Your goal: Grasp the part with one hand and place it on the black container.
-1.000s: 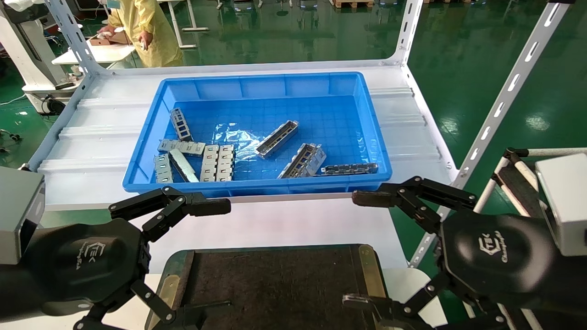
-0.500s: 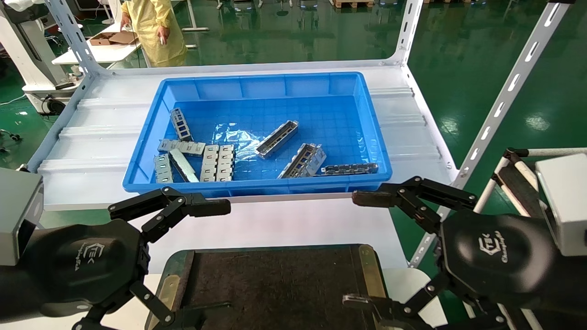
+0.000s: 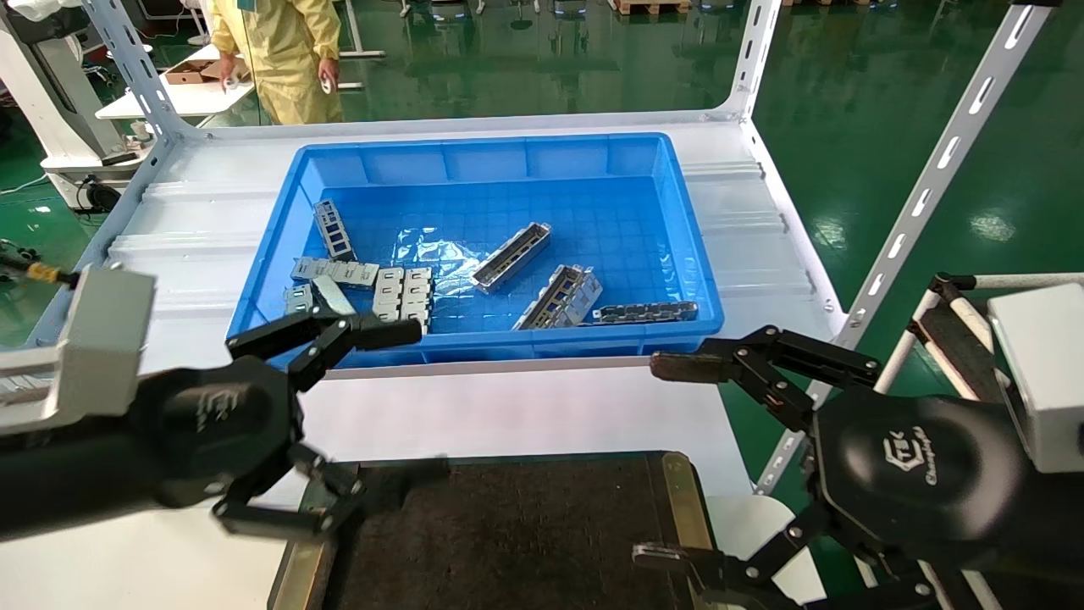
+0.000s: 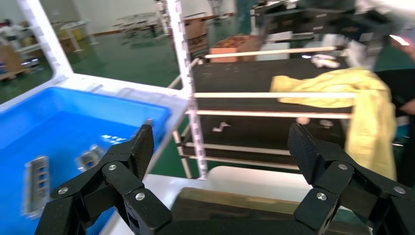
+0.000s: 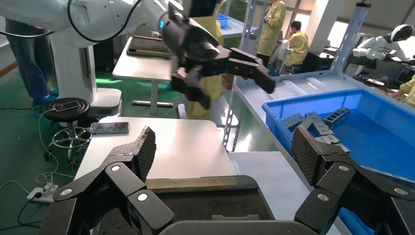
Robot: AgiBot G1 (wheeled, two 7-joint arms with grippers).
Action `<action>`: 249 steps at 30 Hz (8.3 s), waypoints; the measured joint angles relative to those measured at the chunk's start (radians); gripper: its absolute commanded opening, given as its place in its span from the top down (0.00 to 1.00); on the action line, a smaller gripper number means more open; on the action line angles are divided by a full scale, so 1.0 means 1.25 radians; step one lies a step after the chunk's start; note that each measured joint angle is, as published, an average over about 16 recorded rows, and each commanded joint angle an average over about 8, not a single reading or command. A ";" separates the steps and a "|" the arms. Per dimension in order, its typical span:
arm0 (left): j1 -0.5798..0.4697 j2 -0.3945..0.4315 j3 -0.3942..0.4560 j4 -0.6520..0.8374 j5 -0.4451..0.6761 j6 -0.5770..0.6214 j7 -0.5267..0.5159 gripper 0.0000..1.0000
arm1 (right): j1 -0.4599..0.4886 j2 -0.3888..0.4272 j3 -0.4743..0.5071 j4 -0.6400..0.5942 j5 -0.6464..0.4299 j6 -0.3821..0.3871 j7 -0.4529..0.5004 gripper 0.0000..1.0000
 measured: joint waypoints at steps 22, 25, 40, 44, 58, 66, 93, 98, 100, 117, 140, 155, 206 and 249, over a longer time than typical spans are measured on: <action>-0.193 0.263 0.114 0.270 0.274 -0.282 0.022 0.00 | 0.000 0.000 -0.001 0.000 0.000 0.000 0.000 0.00; -0.229 0.312 0.128 0.346 0.305 -0.318 0.042 0.00 | 0.000 0.000 -0.001 0.000 0.000 0.000 0.000 0.00; -0.376 0.502 0.152 0.726 0.372 -0.446 0.188 0.00 | 0.000 0.000 -0.001 0.000 0.001 0.000 -0.001 0.00; -0.400 0.531 0.151 0.795 0.369 -0.467 0.220 0.00 | 0.000 0.000 -0.001 0.000 0.001 0.000 -0.001 0.00; -0.420 0.567 0.173 0.883 0.345 -0.507 0.247 0.63 | 0.000 0.001 -0.002 0.000 0.001 0.001 -0.001 0.86; -0.407 0.569 0.206 0.874 0.331 -0.521 0.225 1.00 | 0.000 0.001 -0.002 0.000 0.001 0.001 -0.001 1.00; -0.390 0.566 0.311 0.845 0.260 -0.557 0.179 1.00 | 0.001 0.001 -0.003 0.000 0.002 0.001 -0.001 1.00; -0.392 0.565 0.323 0.845 0.244 -0.557 0.178 1.00 | 0.001 0.001 -0.003 0.000 0.002 0.001 -0.001 1.00; -0.394 0.565 0.327 0.844 0.236 -0.555 0.180 1.00 | 0.001 0.001 -0.003 0.000 0.002 0.001 -0.001 1.00; -0.430 0.518 0.304 0.831 0.138 -0.383 0.254 1.00 | 0.001 0.001 -0.003 0.000 0.002 0.001 -0.002 1.00; -0.300 0.320 0.273 0.596 0.040 -0.035 0.180 1.00 | 0.001 0.002 -0.004 0.000 0.003 0.002 -0.002 1.00; 0.036 0.190 0.297 0.148 0.025 -0.252 -0.043 1.00 | 0.001 0.002 -0.004 0.000 0.003 0.002 -0.002 1.00; 0.266 0.541 0.456 0.276 0.176 -1.135 -0.381 1.00 | 0.001 0.002 -0.006 0.000 0.004 0.002 -0.003 0.88; 0.238 0.468 0.475 0.198 0.207 -1.062 -0.401 0.00 | 0.002 0.003 -0.007 0.000 0.005 0.003 -0.003 0.00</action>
